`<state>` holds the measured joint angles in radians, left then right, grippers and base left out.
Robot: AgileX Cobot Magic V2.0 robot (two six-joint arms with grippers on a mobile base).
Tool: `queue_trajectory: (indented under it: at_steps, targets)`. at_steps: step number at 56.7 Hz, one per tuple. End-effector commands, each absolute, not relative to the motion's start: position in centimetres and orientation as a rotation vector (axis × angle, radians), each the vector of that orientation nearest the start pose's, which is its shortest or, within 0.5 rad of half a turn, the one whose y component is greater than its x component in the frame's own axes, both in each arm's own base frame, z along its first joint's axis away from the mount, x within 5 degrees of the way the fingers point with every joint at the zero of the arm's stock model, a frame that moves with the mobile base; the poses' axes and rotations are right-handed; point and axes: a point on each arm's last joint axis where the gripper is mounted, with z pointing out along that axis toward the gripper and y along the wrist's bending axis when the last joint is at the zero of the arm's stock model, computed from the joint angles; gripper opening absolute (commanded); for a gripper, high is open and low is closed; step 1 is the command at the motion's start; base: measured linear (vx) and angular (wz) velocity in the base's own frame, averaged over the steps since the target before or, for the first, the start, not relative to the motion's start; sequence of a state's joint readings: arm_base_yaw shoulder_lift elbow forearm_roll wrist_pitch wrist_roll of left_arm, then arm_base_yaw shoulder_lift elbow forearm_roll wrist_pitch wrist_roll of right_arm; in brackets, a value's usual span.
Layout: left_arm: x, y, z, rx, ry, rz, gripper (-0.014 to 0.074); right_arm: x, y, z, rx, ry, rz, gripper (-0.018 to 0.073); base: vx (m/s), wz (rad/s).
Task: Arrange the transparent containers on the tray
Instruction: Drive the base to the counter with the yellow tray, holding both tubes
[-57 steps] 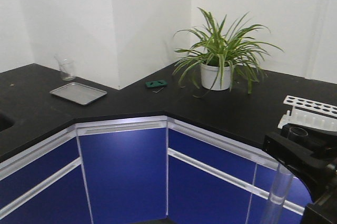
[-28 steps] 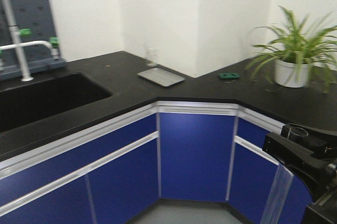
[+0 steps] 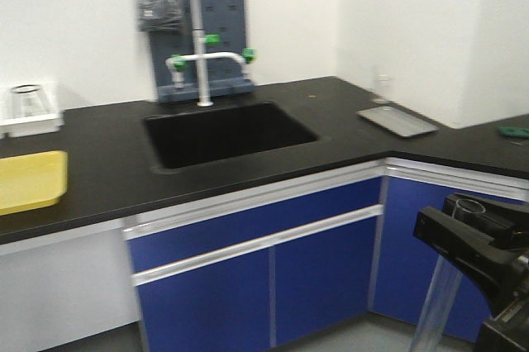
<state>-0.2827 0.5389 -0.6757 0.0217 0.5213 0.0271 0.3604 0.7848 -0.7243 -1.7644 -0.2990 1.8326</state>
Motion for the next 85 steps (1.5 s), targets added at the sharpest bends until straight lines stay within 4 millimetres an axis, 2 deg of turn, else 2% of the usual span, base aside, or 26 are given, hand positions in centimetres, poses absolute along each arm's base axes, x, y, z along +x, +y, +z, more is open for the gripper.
queue_trajectory:
  at_steps: [1,38,64,85]
  targets:
    - [10.06,-2.92,37.05,0.283,1.729,-0.174,-0.0001,14.29,7.97,38.72,-0.474,1.518,0.514,-0.0011,-0.06,0.68]
    - [10.04,-2.91,37.06,0.283,1.728,-0.174,0.0001,14.3,7.96,38.72,-0.473,1.518,0.513,-0.0011,0.06,0.69]
    - [10.04,-2.91,37.06,0.283,1.728,-0.174,0.0002,14.3,7.96,38.72,-0.473,1.518,0.513,-0.0011,0.25,0.28]
    - [10.04,-2.91,37.06,0.283,1.728,-0.174,0.0002,14.3,7.96,38.72,-0.473,1.518,0.513,-0.0011,0.37,0.03]
